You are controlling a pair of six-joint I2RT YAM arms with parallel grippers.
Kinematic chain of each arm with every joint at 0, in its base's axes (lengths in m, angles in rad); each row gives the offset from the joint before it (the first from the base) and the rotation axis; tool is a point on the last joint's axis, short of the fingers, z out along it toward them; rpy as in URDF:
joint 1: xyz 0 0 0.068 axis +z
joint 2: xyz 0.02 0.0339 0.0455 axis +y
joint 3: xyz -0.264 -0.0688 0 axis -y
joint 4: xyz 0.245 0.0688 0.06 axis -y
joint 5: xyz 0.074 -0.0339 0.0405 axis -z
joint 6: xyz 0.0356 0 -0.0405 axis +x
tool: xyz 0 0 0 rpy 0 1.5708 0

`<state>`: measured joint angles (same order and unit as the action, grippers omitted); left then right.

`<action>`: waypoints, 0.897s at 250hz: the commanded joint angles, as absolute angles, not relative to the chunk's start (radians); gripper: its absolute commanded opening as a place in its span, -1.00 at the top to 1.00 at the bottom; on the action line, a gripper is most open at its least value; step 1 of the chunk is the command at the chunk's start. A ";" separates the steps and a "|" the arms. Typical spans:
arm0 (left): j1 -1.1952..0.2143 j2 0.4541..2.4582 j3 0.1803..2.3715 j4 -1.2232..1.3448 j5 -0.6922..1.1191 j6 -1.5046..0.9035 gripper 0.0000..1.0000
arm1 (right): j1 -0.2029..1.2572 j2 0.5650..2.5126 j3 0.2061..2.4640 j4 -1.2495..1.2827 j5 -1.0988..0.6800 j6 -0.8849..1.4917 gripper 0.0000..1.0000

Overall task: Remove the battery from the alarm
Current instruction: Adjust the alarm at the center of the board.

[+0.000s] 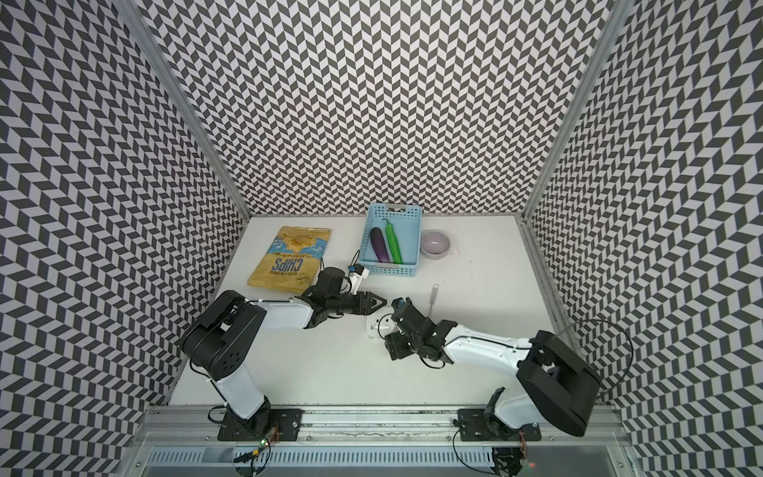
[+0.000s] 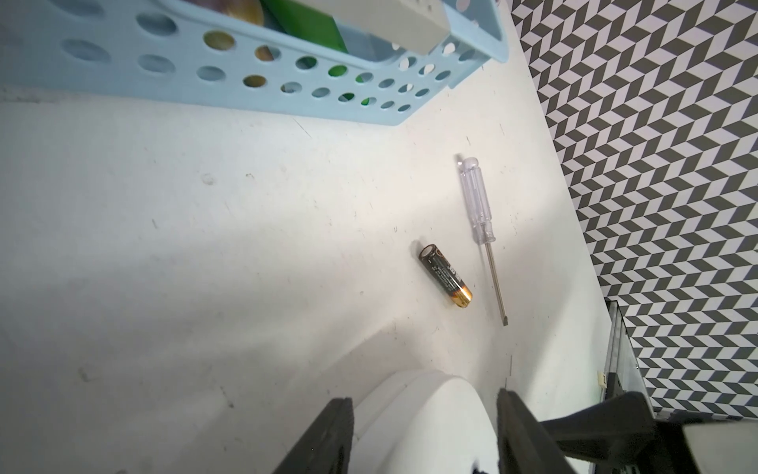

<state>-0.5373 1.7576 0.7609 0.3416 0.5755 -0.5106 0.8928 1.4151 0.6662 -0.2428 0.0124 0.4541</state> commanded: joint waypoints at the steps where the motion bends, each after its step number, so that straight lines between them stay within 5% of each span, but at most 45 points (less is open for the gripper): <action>1: -0.543 1.735 0.735 0.364 0.602 -0.510 -0.12 | 0.897 1.435 0.672 -0.150 0.077 0.497 -0.45; 155: -0.568 1.444 0.441 0.423 0.514 -0.638 -0.12 | 0.769 1.546 0.852 -0.256 0.186 0.304 -0.48; 224: -0.534 1.288 0.403 0.356 0.404 -0.647 -0.29 | 0.712 1.452 0.870 -0.482 0.114 0.263 -0.21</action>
